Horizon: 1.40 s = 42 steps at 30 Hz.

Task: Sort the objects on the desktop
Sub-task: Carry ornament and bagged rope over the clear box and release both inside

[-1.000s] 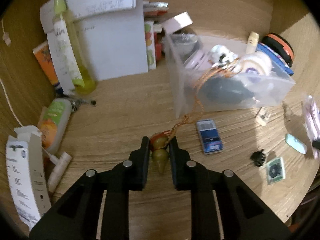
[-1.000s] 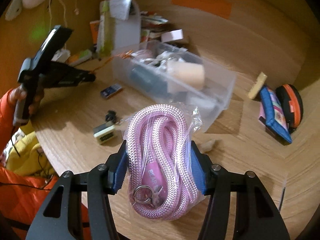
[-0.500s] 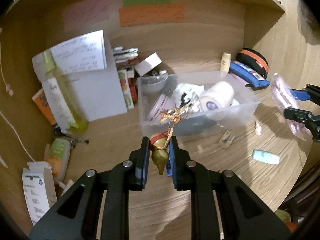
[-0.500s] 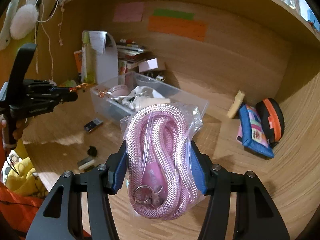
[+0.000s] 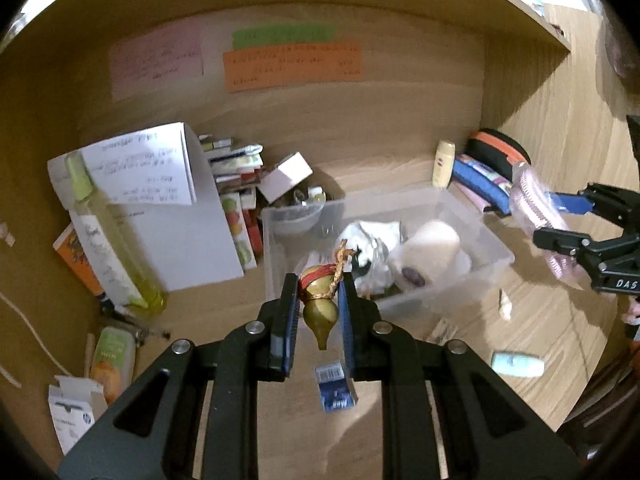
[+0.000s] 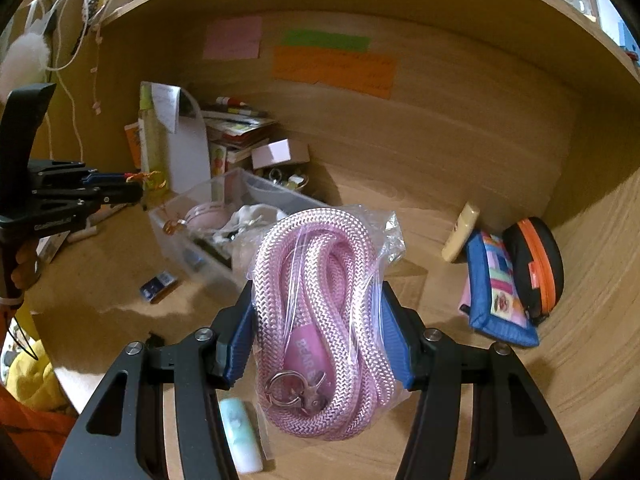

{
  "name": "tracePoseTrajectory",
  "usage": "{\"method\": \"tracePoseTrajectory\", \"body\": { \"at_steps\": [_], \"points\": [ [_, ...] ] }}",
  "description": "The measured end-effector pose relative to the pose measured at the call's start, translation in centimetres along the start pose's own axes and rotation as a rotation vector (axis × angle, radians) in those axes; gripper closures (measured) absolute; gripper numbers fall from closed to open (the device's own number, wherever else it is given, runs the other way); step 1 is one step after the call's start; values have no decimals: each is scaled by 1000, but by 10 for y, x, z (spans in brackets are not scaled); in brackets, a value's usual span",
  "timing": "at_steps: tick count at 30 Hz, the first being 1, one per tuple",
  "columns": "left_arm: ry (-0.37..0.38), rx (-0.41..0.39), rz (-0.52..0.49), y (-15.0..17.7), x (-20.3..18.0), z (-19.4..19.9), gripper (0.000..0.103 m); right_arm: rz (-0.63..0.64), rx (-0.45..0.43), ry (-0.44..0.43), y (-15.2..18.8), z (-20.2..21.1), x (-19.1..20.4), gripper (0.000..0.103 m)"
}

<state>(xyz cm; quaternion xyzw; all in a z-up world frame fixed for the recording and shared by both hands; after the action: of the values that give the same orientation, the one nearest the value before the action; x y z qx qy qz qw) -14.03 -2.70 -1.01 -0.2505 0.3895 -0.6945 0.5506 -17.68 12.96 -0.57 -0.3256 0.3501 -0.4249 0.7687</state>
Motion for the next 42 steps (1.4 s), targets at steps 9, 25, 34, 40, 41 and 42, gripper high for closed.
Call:
{"method": "tracePoseTrajectory", "body": {
  "at_steps": [9,25,34,40,41,42],
  "points": [
    [65,11,29,-18,5,-27,85,-51,25,-22,-18,-36,-8,50],
    [100,116,48,0,4,-89,85,-37,80,-36,-25,-89,15,50],
    [103,135,41,8,7,-97,85,-24,109,-38,-29,-114,21,50],
    [102,136,29,8,7,-96,84,-31,118,-32,-33,-125,22,49],
    [102,134,30,8,8,-96,84,-30,119,-30,-33,-127,22,49],
    [102,134,31,8,7,-96,83,-31,119,-29,-34,-128,22,47]
  ]
}}
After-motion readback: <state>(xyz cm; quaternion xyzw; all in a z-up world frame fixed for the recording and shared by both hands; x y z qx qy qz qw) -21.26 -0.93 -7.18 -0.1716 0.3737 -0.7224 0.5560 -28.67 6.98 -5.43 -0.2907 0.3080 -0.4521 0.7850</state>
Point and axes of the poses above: each gripper's, at about its wrist camera, not at the fingertips, and z roughly against the way its jaws point, x to its left, y to its underside, the point moved 7 cm from there along -z, roughly the way its jaws point, and after that the axes turned 12 degrees about y, right-handed, at the moved point
